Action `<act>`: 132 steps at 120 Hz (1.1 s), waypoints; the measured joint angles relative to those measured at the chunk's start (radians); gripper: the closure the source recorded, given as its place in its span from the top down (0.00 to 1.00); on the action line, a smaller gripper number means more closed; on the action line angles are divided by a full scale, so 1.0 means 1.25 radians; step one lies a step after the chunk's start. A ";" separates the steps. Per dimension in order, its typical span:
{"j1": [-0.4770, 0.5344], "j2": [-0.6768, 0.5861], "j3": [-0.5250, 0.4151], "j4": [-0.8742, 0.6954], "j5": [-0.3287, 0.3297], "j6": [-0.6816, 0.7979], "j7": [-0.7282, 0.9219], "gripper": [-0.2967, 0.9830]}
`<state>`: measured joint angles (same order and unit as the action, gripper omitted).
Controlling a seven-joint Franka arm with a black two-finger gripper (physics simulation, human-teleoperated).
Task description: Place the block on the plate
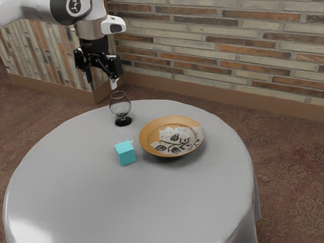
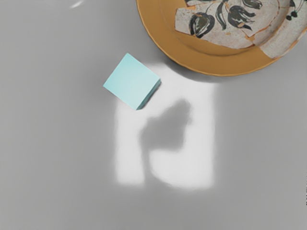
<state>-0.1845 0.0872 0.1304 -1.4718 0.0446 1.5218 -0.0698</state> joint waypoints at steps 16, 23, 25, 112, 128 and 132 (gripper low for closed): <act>-0.002 0.003 -0.001 -0.001 0.005 -0.002 -0.001 0.77; -0.002 0.005 -0.001 -0.001 0.015 -0.003 0.004 0.77; -0.002 0.005 -0.001 -0.001 0.017 -0.003 0.008 0.77; 0.004 0.214 0.011 -0.033 0.016 0.176 0.301 0.77; 0.017 0.253 0.015 -0.031 0.007 0.208 0.330 0.77; 0.018 0.264 0.015 -0.028 0.005 0.216 0.337 0.77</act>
<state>-0.1614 0.4168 0.1488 -1.5071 0.0513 1.7918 0.3512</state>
